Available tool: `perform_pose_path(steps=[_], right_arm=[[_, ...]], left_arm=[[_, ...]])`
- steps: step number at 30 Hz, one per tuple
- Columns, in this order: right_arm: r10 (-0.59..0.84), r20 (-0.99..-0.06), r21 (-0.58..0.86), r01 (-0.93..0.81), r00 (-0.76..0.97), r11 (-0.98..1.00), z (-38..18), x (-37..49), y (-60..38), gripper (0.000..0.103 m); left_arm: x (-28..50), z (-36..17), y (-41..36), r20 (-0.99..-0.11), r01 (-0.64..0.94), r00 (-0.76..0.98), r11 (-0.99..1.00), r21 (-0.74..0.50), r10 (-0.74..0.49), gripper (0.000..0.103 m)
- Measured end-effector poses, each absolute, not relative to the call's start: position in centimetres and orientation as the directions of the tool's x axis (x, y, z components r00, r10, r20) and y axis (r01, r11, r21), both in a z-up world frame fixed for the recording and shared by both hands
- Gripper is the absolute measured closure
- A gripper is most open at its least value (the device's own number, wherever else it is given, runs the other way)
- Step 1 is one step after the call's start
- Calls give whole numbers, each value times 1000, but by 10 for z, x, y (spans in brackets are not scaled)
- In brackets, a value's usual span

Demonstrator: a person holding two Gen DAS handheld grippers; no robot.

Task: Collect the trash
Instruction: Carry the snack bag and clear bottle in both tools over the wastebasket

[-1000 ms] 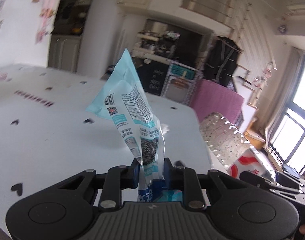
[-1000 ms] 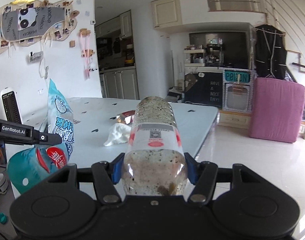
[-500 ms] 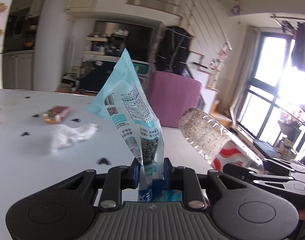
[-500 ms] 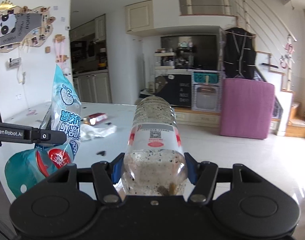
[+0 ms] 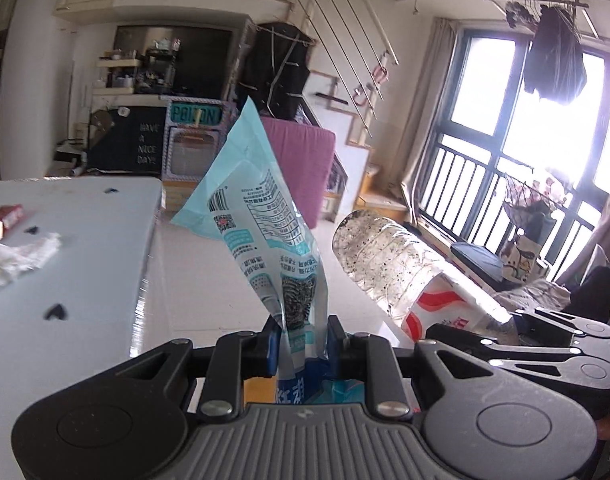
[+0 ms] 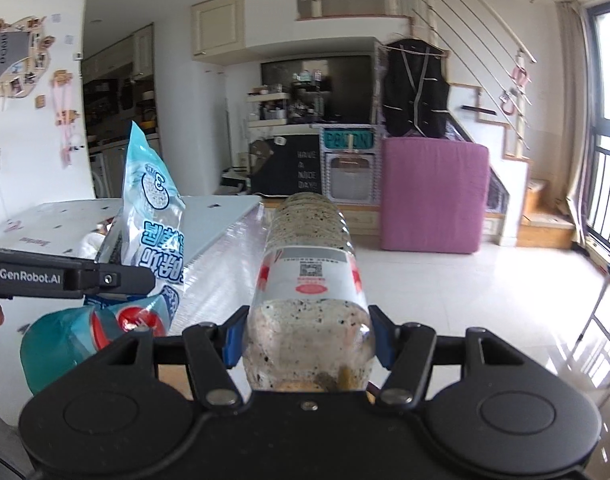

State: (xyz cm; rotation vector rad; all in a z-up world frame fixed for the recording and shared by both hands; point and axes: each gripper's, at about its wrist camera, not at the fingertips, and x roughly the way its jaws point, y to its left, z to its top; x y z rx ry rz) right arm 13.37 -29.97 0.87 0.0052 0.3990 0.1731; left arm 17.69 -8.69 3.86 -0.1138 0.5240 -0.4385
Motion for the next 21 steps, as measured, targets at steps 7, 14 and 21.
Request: perform_pose_path(steps=[7, 14, 21], right_arm=[[140, -436, 60, -127, 889, 990, -10, 143, -330, 41], [136, -514, 135, -78, 847, 988, -41, 173, -345, 41], [113, -598, 166, -16, 793, 986, -81, 204, -348, 41]], left_arm=[[204, 5, -120, -539, 393, 732, 904, -166, -417, 79], [250, -20, -150, -633, 458, 672, 887, -54, -386, 79], [303, -93, -178, -833, 587, 463, 809, 32, -303, 79]])
